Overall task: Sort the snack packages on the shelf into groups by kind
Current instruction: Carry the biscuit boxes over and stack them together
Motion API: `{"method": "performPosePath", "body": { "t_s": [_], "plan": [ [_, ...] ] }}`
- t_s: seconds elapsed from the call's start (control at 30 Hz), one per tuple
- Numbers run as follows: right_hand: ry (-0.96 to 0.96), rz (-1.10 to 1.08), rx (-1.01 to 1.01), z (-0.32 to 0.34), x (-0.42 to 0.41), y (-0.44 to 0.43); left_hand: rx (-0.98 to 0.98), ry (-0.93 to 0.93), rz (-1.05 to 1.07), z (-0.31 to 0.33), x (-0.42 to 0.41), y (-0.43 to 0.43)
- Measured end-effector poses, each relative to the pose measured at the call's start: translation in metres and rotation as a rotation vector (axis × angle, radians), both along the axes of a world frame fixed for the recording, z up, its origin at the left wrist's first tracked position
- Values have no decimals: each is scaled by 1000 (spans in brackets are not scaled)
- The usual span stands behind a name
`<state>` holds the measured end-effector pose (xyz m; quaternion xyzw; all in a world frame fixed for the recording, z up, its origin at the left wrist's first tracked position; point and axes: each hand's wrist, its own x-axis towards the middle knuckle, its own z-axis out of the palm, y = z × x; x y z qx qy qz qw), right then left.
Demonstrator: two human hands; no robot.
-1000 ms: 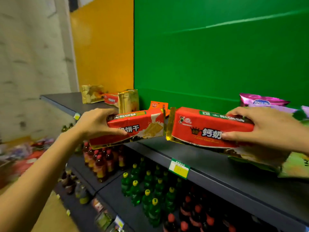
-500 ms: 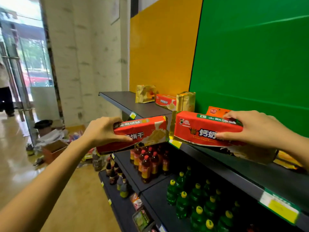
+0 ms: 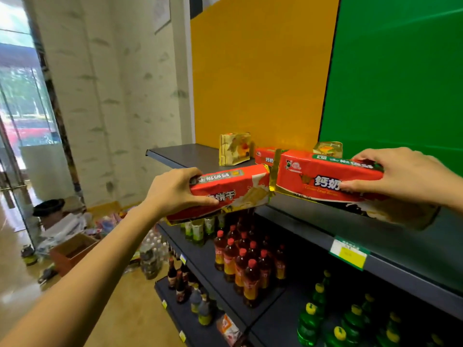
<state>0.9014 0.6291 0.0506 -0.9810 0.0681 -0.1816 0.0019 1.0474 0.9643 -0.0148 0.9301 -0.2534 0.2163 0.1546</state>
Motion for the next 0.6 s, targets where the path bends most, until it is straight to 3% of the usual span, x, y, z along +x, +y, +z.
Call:
{"method": "performPosePath", "body": {
  "t_s": [0.6],
  "plan": [
    [-120,-260,28,31,165,15,82,-99,-342,13,259,-97]
  ]
}}
